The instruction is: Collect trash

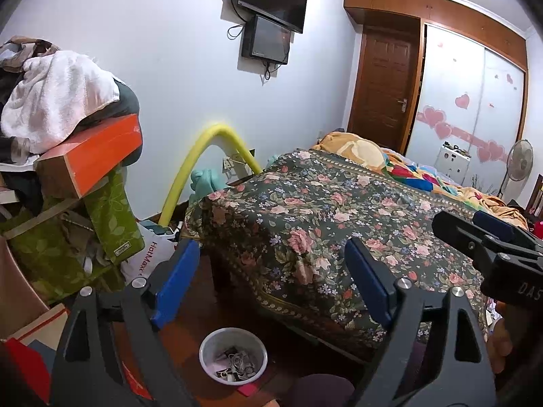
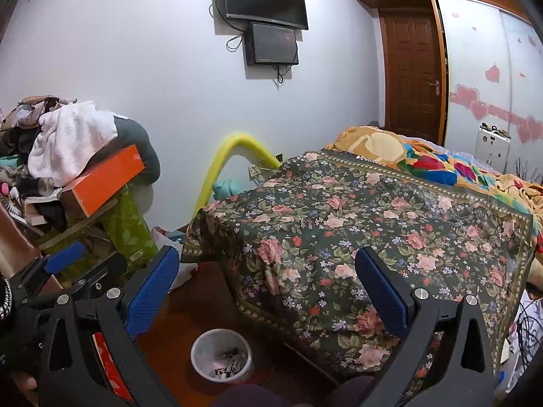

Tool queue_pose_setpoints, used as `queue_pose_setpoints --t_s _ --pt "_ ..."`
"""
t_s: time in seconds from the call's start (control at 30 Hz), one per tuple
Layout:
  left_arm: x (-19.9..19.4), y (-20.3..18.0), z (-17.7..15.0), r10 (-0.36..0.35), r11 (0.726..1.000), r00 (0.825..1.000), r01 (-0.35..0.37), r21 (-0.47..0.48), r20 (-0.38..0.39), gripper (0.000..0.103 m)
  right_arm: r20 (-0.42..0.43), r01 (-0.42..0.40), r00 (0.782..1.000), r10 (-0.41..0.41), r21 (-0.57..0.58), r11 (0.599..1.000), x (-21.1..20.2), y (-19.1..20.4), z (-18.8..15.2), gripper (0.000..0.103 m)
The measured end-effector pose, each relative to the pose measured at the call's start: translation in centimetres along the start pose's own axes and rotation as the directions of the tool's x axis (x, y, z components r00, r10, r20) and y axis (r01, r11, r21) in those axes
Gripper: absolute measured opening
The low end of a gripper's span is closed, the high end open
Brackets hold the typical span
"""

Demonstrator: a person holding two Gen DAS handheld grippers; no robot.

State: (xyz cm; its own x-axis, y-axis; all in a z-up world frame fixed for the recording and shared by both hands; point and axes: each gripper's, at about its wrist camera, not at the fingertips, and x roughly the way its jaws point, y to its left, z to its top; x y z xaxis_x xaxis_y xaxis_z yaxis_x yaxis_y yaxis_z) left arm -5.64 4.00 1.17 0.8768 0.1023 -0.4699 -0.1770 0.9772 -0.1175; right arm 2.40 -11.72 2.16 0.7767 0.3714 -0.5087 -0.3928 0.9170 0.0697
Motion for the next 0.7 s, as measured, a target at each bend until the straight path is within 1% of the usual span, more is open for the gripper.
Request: queue_pose_setpoints --t_s 0.7 --pt "-0.15 -0.12 -0.03 -0.016 1.000 1.000 0.017 0.005 -0.011 0.087 0.008 -0.005 1.000 0.005 -0.013 1.000 -0.31 -0.33 0.03 0.103"
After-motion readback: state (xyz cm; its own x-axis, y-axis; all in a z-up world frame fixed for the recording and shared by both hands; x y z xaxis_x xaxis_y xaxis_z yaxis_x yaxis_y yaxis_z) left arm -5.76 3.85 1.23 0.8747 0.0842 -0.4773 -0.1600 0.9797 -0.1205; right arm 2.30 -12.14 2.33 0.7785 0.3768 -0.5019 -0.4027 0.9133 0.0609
